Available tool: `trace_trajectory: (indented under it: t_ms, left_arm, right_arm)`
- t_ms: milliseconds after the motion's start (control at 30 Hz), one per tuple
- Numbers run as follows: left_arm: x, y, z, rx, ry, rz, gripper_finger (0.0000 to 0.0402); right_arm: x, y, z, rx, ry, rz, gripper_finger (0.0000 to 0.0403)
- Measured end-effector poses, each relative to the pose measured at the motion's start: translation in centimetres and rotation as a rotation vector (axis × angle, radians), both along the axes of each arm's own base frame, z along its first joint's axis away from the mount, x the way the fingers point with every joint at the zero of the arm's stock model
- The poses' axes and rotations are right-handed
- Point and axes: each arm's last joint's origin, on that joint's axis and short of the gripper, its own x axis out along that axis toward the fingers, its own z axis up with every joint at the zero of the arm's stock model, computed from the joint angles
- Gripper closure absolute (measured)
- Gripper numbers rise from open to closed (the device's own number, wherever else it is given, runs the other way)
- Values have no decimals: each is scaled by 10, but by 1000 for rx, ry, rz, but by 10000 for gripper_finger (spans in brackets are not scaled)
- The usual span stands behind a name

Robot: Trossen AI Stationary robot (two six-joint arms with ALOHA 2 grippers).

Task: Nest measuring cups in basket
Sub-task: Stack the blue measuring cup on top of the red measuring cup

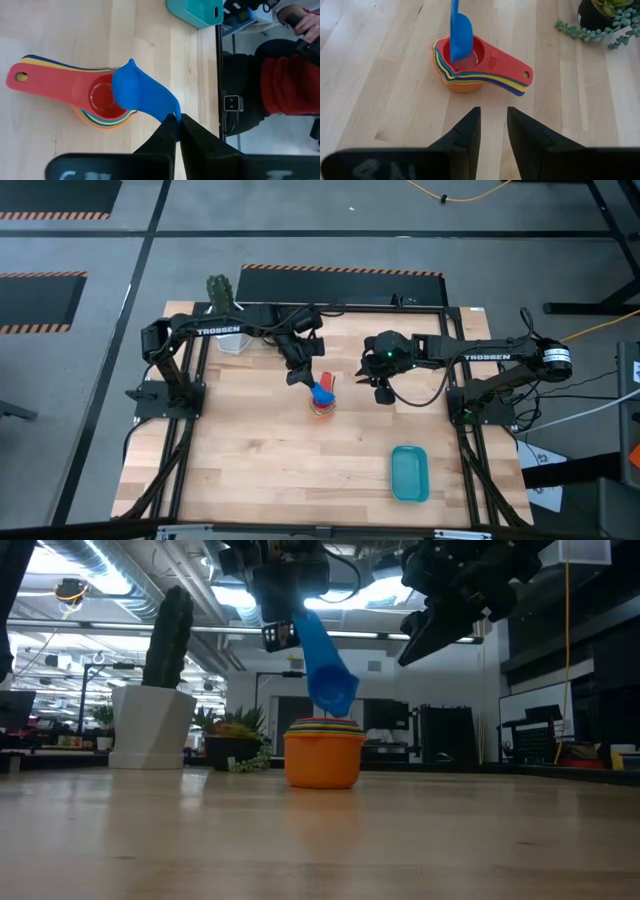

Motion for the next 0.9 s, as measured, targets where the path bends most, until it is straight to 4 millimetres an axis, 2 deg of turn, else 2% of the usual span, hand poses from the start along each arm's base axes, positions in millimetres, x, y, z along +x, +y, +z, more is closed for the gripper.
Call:
trace_trajectory:
  t_ms: [200, 600, 900]
  left_arm:
    - [0, -1, 1, -46, -15, -24, 393]
    - [5, -16, -2, 14, 8, -39, 393]
    - [5, -17, -3, 40, 31, -7, 391]
  right_arm:
    - [0, 0, 0, 0, 0, 0, 303]
    - [0, 0, 0, 0, 0, 0, 303]
    - [0, 0, 0, 0, 0, 0, 303]
